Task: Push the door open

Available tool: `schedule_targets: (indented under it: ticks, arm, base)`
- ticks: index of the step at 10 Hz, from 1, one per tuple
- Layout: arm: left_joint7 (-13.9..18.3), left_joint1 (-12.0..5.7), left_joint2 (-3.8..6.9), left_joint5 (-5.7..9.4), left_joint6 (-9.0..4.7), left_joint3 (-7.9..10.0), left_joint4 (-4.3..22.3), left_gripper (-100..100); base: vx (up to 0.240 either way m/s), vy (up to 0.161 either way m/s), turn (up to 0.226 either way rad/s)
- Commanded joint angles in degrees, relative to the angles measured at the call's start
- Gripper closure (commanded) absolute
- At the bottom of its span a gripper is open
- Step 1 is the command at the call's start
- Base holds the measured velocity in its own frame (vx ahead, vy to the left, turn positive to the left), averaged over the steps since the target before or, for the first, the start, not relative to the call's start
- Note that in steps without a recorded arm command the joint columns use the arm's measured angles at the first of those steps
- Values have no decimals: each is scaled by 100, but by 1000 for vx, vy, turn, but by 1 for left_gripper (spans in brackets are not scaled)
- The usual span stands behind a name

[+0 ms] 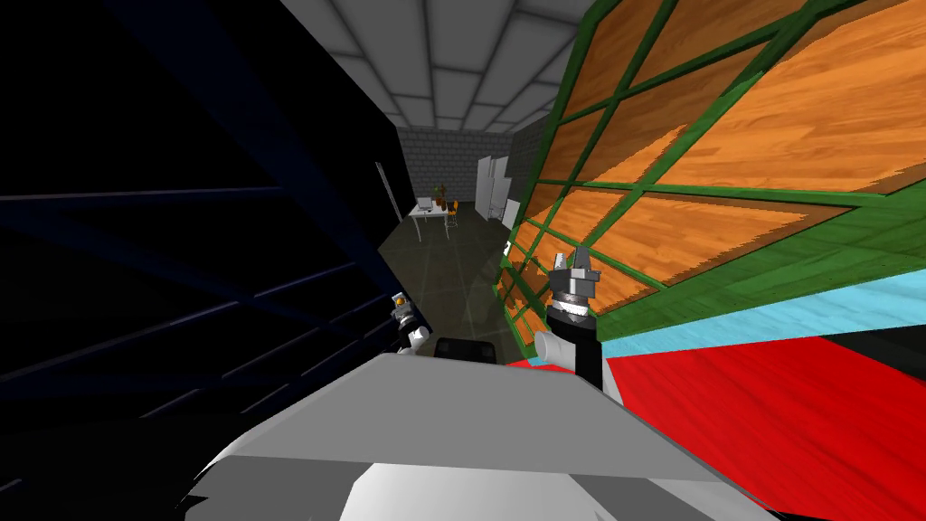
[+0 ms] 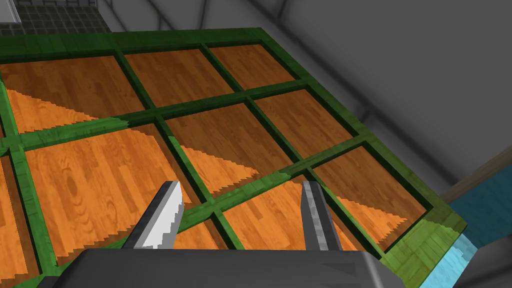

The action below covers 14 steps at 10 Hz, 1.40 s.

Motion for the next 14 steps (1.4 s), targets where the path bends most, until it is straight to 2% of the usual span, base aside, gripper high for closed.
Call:
schedule_targets:
  ticks: [1,2,4,5,6,9,11,13,14]
  arm:
    - [0,0,0,0,0,0,0,100]
    - [-12,-2,167,50,-18,87,-5,100]
    - [-22,-1,240,80,-24,130,-8,100]
    - [-38,1,336,133,-34,207,-12,100]
    - [-50,2,384,172,-42,264,-16,100]
    - [-63,3,416,213,-50,324,-19,100]
    - [-95,7,416,316,-71,473,-28,100]
    - [-118,9,341,388,-85,579,-35,100]
    - [-131,11,264,429,-94,639,-38,100]
  base:
    - [71,0,22]
    - [101,28,19]
    - [124,28,28]
    - [155,35,40]
    - [215,67,48]
    - [110,45,20]
    - [156,35,66]
    - [203,61,63]
    - [195,56,78]
